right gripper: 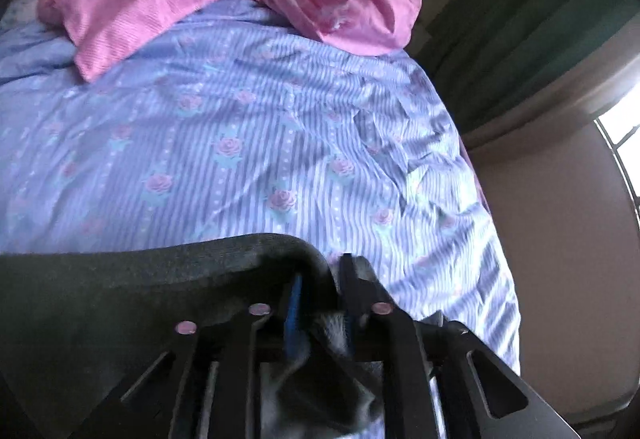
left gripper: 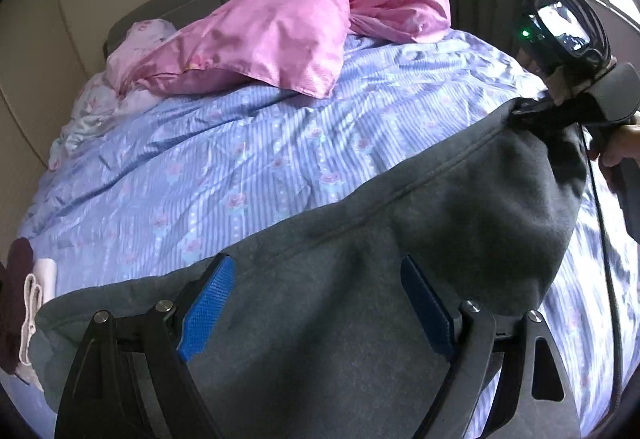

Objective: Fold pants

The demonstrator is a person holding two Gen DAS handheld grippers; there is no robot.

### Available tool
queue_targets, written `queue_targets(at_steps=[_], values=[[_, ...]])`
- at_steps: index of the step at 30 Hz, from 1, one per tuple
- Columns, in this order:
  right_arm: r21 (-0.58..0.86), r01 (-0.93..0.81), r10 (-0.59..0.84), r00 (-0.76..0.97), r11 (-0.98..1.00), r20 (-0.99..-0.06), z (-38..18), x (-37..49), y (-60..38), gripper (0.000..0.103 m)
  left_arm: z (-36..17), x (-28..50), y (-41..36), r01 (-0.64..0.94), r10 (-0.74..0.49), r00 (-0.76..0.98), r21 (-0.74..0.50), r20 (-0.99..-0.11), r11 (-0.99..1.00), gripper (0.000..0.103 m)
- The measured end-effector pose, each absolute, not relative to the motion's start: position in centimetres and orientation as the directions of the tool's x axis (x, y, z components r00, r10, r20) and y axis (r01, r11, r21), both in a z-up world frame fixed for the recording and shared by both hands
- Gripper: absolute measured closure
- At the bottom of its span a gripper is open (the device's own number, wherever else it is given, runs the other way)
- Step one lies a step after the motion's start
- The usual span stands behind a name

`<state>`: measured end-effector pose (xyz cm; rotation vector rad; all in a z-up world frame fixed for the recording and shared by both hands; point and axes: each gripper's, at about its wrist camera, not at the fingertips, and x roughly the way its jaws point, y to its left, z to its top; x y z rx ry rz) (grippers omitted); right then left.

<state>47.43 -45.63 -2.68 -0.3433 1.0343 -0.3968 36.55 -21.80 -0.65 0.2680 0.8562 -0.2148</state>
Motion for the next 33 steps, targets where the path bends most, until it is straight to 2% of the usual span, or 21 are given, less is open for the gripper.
queue_targets(at_steps=[1,2,3,4,8,12,17,23,29,33], values=[[-0.501,0.192,-0.528,0.457,0.844,-0.715,-2.7,47.6,-45.7,0.047,-0.7,36.5,-21.9,0.293,-0.075,0.643,0.155,-0.763,0.943,0.017],[-0.54,0.23,-0.578,0.476,0.809,-0.663,-2.5,47.5,-45.7,0.021,-0.7,36.3,-22.0,0.3,-0.079,0.647,0.158,-0.759,0.941,0.017],[-0.567,0.269,-0.615,0.505,0.779,-0.606,-2.0,47.2,-45.8,0.014,-0.7,36.1,-22.0,0.306,-0.085,0.647,0.157,-0.757,0.939,0.017],[-0.567,0.296,-0.627,0.525,0.769,-0.575,-1.4,46.7,-46.1,0.014,-0.6,36.0,-22.0,0.312,-0.09,0.647,0.155,-0.757,0.937,0.017],[-0.527,0.245,-0.562,0.564,0.814,-0.605,0.4,44.9,-45.1,0.015,0.4,34.6,-20.7,0.332,-0.116,0.663,0.152,-0.74,0.931,0.017],[-0.56,0.145,-0.491,0.685,0.816,-0.538,2.5,40.1,-39.6,0.015,1.6,32.4,-17.3,0.367,-0.132,0.677,0.176,-0.724,0.913,0.017],[-0.425,-0.041,-0.252,0.753,0.904,-0.608,4.0,35.1,-33.2,0.015,2.9,30.0,-10.5,0.364,-0.109,0.679,0.204,-0.726,0.909,0.017],[-0.218,-0.198,-0.013,0.711,0.956,-0.703,4.0,32.7,-25.8,0.014,4.9,28.1,1.1,0.234,-0.057,0.699,0.153,-0.713,0.96,0.017],[-0.17,-0.279,0.07,0.682,0.945,-0.728,2.7,32.6,-16.9,0.015,3.3,27.4,9.0,0.203,-0.06,0.683,0.11,-0.728,0.973,0.016],[-0.109,-0.31,0.127,0.652,0.945,-0.747,1.6,33.0,-12.8,0.015,1.0,28.4,11.1,0.23,-0.125,0.659,0.04,-0.742,0.972,0.017]])
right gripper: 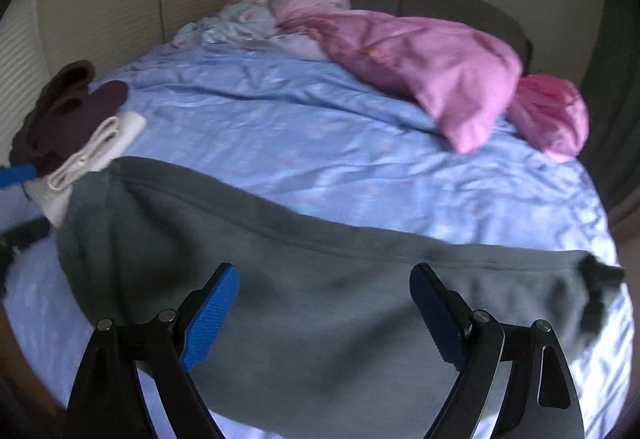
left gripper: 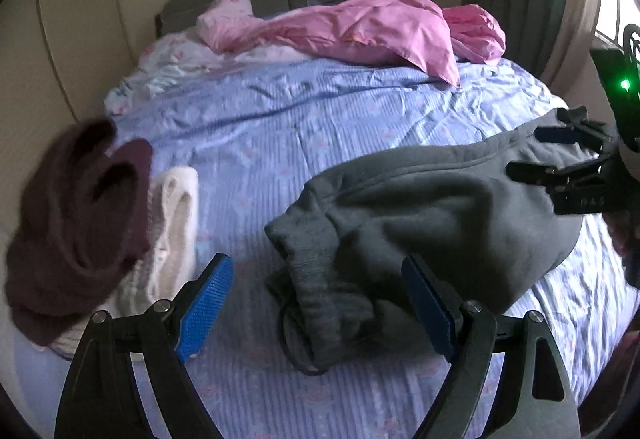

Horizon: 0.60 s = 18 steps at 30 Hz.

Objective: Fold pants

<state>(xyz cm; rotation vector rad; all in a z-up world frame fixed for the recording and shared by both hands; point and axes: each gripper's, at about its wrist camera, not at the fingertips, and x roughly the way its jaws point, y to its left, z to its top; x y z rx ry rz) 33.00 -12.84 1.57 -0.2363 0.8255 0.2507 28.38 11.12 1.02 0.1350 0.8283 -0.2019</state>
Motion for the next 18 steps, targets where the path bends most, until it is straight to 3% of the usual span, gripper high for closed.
queue_targets(at_steps=[7,11,14,15,17,18], values=[[-0.073,-0.316,0.148,0.619,0.946,-0.771,-0.6,33.8,-9.8,0.015,-2.9,32.1,15.4,0.155,-0.341,0.594,-0.312,-0.728,0.937,0.017],[-0.041,-0.295,0.147,0.586,0.955,-0.797,-1.7,34.9,-9.6,0.015,-3.6,33.0,15.2,0.119,-0.366,0.596,-0.373,-0.714,0.92,0.023],[-0.038,-0.302,0.155,0.589,0.953,-0.793,-1.8,35.0,-9.8,0.015,-3.6,33.0,13.8,0.157,-0.366,0.582,-0.342,-0.726,0.927,0.048],[-0.046,-0.299,0.148,0.595,0.953,-0.79,-1.6,34.9,-10.0,0.015,-3.5,32.9,13.2,0.188,-0.382,0.574,-0.337,-0.724,0.922,0.062],[-0.054,-0.306,0.147,0.596,0.951,-0.79,-1.4,34.9,-10.1,0.015,-3.3,32.7,12.8,0.184,-0.37,0.572,-0.324,-0.732,0.928,0.07],[-0.059,-0.311,0.145,0.595,0.949,-0.791,-1.3,34.9,-10.0,0.015,-3.0,32.6,12.8,0.18,-0.374,0.571,-0.334,-0.73,0.925,0.087]])
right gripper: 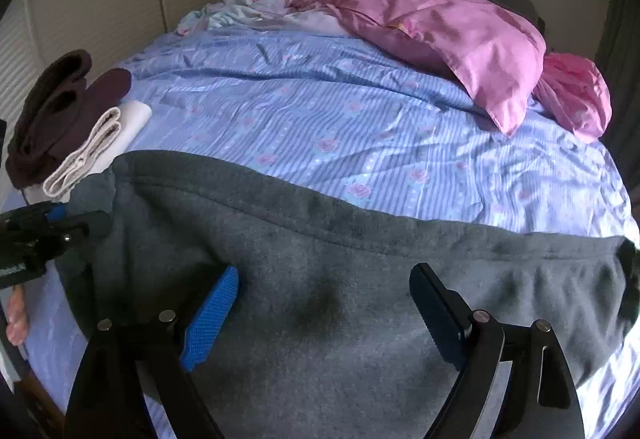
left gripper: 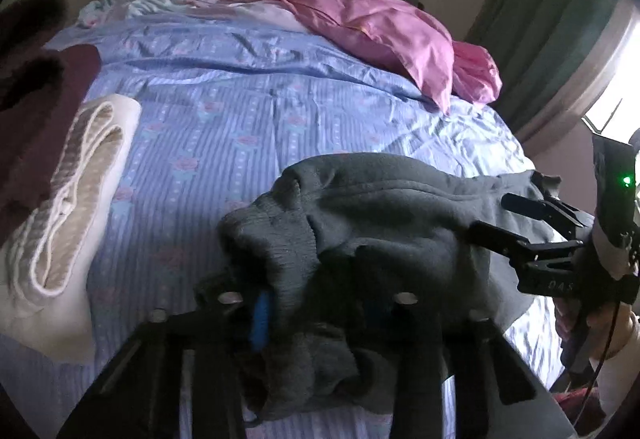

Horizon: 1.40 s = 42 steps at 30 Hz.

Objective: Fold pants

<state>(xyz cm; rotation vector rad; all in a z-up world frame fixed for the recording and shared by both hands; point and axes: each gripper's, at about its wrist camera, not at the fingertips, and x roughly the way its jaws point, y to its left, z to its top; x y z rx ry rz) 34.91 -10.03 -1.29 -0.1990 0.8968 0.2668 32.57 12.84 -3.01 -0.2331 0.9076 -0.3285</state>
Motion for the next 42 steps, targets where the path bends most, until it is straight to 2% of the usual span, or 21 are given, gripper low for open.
queue_targets(at_steps=[3,5,7,11,14,15,17,19,21,23,24,25,26,27,29,33,36,40,42], values=[[-0.06,-0.313,0.144,0.59,0.948,-0.794,-1.2,34.8,-9.8,0.015,-1.9,31.8,13.8,0.118,-0.38,0.57,-0.385,-0.729,0.915,0.095],[-0.033,-0.316,0.164,0.575,0.948,-0.801,-1.3,34.9,-9.6,0.015,-0.9,30.9,14.9,0.077,-0.335,0.588,-0.362,-0.736,0.929,0.095],[-0.003,-0.325,0.191,0.562,0.946,-0.805,-1.3,34.9,-9.3,0.014,-0.6,30.5,16.3,0.065,-0.348,0.57,-0.381,-0.744,0.922,0.095],[0.07,-0.322,0.241,0.529,0.944,-0.813,-1.7,36.0,-7.9,0.014,-2.1,30.7,17.2,0.038,-0.329,0.524,-0.364,-0.786,0.931,0.094],[0.107,-0.307,0.254,0.494,0.946,-0.831,-2.9,37.1,-6.9,0.015,-3.4,31.7,17.2,0.005,-0.297,0.519,-0.345,-0.801,0.939,0.09],[0.097,-0.303,0.241,0.485,0.948,-0.841,-3.5,37.5,-6.6,0.014,-4.1,32.3,17.3,-0.015,-0.284,0.51,-0.339,-0.812,0.941,0.085],[0.071,-0.301,0.215,0.477,0.951,-0.852,-4.3,38.0,-6.3,0.014,-4.6,32.6,17.1,-0.035,-0.22,0.515,-0.276,-0.828,0.96,0.069],[0.056,-0.307,0.205,0.479,0.95,-0.854,-4.3,38.1,-6.5,0.015,-4.2,32.6,16.7,-0.054,-0.124,0.525,-0.178,-0.842,0.983,0.042],[0.041,-0.311,0.198,0.492,0.95,-0.848,-3.5,37.7,-7.0,0.015,-2.8,31.7,16.3,-0.065,-0.044,0.552,-0.096,-0.833,0.993,0.033],[0.003,-0.336,0.19,0.527,0.942,-0.828,-1.9,36.6,-7.6,0.015,-0.9,30.2,15.7,-0.086,0.049,0.608,-0.004,-0.793,0.996,0.033],[-0.024,-0.347,0.183,0.55,0.938,-0.815,-1.0,35.9,-8.0,0.015,0.4,29.1,15.1,-0.11,0.134,0.653,0.082,-0.746,0.991,0.029],[-0.059,-0.368,0.181,0.583,0.928,-0.792,0.3,34.9,-8.4,0.014,1.7,27.8,14.4,-0.122,0.199,0.701,0.16,-0.685,0.98,0.021],[-0.087,-0.378,0.178,0.61,0.922,-0.772,1.2,34.0,-8.7,0.014,2.7,26.5,13.7,-0.125,0.23,0.738,0.207,-0.634,0.97,0.018],[-0.122,-0.386,0.175,0.647,0.914,-0.742,2.4,32.6,-9.3,0.014,3.4,25.4,13.1,-0.118,0.229,0.76,0.217,-0.608,0.969,0.016],[-0.157,-0.407,0.187,0.685,0.9,-0.704,4.0,30.3,-10.3,0.014,4.4,23.5,11.7,-0.043,0.149,0.781,0.186,-0.607,0.982,0.016],[-0.162,-0.46,0.245,0.701,0.873,-0.67,5.2,25.6,-13.5,0.014,3.9,19.6,6.6,0.219,-0.118,0.745,0.074,-0.657,0.973,0.016],[-0.147,-0.462,0.251,0.69,0.874,-0.678,4.4,23.1,-16.5,0.014,2.6,17.5,1.4,0.402,-0.247,0.706,0.088,-0.664,0.911,0.019],[-0.196,-0.43,0.16,0.661,0.881,-0.733,0.9,21.0,-20.2,0.014,0.6,16.4,-4.4,0.552,-0.314,0.678,0.179,-0.665,0.814,0.024],[-0.155,-0.437,0.167,0.612,0.886,-0.773,-0.7,20.6,-21.8,0.014,-0.3,16.6,-6.5,0.614,-0.348,0.647,0.193,-0.678,0.765,0.025]])
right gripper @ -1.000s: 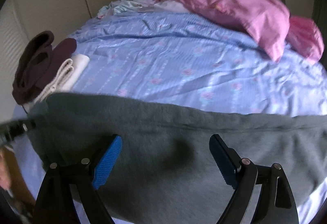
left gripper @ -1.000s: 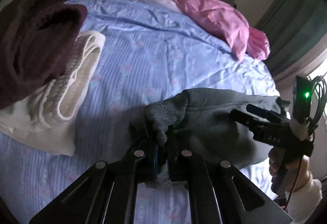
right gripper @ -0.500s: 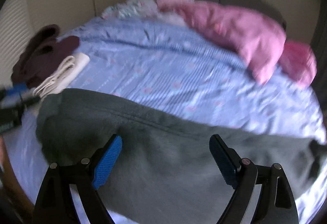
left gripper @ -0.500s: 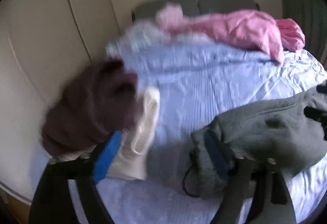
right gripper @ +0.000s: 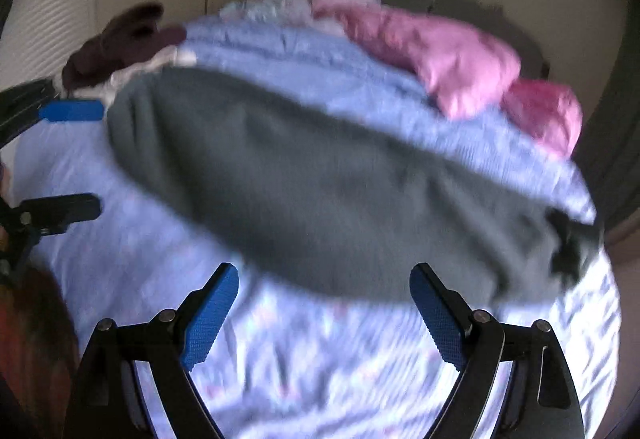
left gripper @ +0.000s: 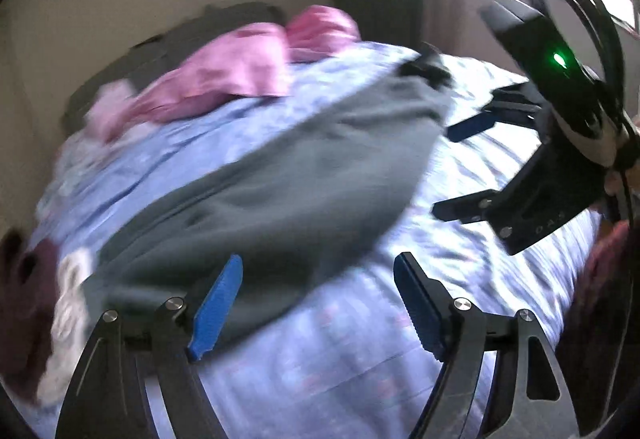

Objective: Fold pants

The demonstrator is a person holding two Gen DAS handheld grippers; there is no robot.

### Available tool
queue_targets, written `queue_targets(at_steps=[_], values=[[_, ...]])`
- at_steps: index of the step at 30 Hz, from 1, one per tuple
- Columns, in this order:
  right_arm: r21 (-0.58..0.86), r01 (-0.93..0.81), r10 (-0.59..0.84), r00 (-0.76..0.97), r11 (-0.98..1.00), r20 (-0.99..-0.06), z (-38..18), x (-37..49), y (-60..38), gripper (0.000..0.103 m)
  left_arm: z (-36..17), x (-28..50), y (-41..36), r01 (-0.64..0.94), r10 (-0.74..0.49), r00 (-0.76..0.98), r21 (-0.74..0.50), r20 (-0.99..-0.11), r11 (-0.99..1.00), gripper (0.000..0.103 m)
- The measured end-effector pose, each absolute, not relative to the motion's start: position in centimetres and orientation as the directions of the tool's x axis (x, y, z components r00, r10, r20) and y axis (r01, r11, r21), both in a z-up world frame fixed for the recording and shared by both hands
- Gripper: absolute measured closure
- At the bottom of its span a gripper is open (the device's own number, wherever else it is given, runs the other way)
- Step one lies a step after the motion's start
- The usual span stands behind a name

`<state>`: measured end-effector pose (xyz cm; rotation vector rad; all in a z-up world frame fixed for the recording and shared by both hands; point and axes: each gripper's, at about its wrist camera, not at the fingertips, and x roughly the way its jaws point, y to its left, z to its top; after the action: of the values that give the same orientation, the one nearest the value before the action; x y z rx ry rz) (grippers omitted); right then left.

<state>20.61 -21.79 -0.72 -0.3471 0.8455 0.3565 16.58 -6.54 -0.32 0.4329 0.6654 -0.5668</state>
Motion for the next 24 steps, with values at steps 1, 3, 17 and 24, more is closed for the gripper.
queue_targets(at_steps=[1,3,17,24], values=[[-0.14,-0.431,0.167,0.6,0.892,-0.782,-1.2,20.6,-22.4,0.014,-0.9,16.8,-7.7,0.639,-0.356,0.631,0.201,-0.689,0.743,0.026],[-0.115,-0.413,0.168,0.588,0.903,-0.791,-2.2,20.4,-23.6,0.014,-1.9,17.3,-9.5,0.671,-0.358,0.609,0.22,-0.707,0.708,0.029],[-0.051,-0.349,0.165,0.56,0.936,-0.812,-6.4,21.1,-28.2,0.015,-8.1,21.3,-17.6,0.694,-0.26,0.611,0.349,-0.748,0.63,0.045],[0.019,-0.323,0.209,0.566,0.946,-0.797,-6.5,21.7,-29.0,0.016,-5.4,25.8,-14.9,0.663,-0.336,0.501,0.104,-0.797,0.741,0.086]])
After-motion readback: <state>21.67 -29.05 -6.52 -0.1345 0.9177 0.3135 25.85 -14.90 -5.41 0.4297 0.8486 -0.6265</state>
